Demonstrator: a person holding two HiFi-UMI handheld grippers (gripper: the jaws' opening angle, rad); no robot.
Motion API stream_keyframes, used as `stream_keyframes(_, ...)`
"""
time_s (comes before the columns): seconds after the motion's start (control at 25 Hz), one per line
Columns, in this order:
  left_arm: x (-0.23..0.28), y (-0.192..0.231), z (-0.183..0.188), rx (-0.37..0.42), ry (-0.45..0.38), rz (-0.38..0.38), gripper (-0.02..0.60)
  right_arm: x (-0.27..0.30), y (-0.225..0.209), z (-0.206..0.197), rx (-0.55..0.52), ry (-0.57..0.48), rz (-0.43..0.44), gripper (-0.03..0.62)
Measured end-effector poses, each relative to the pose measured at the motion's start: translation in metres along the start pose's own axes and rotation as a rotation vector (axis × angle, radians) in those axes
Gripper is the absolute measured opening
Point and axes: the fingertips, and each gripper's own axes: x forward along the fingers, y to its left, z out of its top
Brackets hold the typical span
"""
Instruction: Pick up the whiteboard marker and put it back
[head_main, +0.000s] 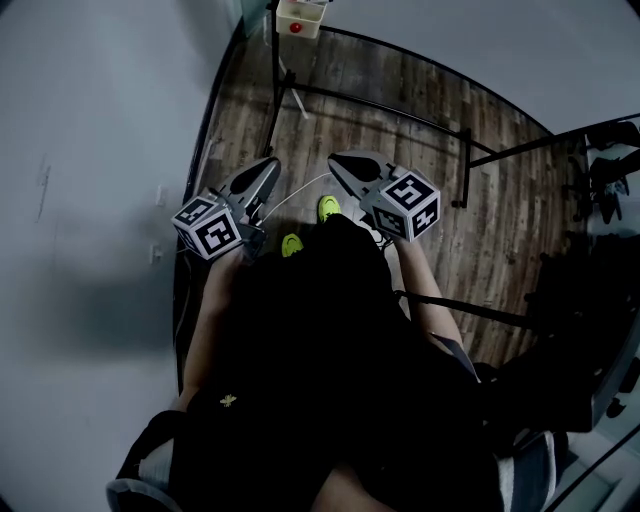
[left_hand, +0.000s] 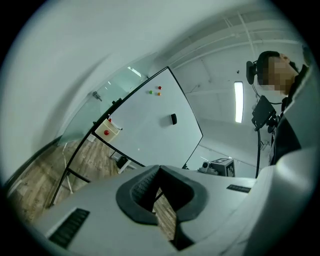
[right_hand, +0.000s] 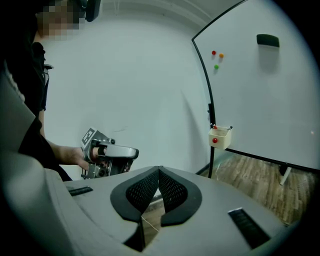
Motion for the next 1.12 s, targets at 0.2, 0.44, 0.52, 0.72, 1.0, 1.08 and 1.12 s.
stream_keyframes(0.2, 0.007, -0.001, -0.001, -0.015, 0.018, -0.005, 0.006, -0.003, -0.008, -0.001, 0.026, 0.007, -0.005, 0.005)
stream_keyframes(0.44, 0.021, 0.011, 0.001, -0.022, 0.034, 0.011, 0.006, 0.009, -0.027, 0.000, 0.054, -0.001, 0.035, 0.005)
stream_keyframes(0.52, 0.028, 0.015, 0.004, -0.023, 0.034, 0.022, 0.006, 0.014, -0.035, 0.004, 0.053, -0.003, 0.050, 0.005)
stream_keyframes(0.72, 0.046, 0.029, 0.015, -0.023, 0.039, 0.047, 0.006, 0.028, -0.063, 0.010, 0.038, 0.006, 0.064, 0.005)
stream_keyframes(1.0, 0.088, 0.058, 0.032, -0.039, 0.047, 0.074, 0.006, 0.052, -0.116, 0.027, 0.039, -0.013, 0.083, 0.005)
stream_keyframes(1.08, 0.101, 0.061, 0.035, -0.042, 0.055, 0.081, 0.006, 0.053, -0.129, 0.031, 0.040, -0.014, 0.092, 0.005)
stream_keyframes(1.12, 0.109, 0.063, 0.036, -0.045, 0.057, 0.084, 0.006, 0.054, -0.138, 0.033, 0.038, -0.015, 0.095, 0.005)
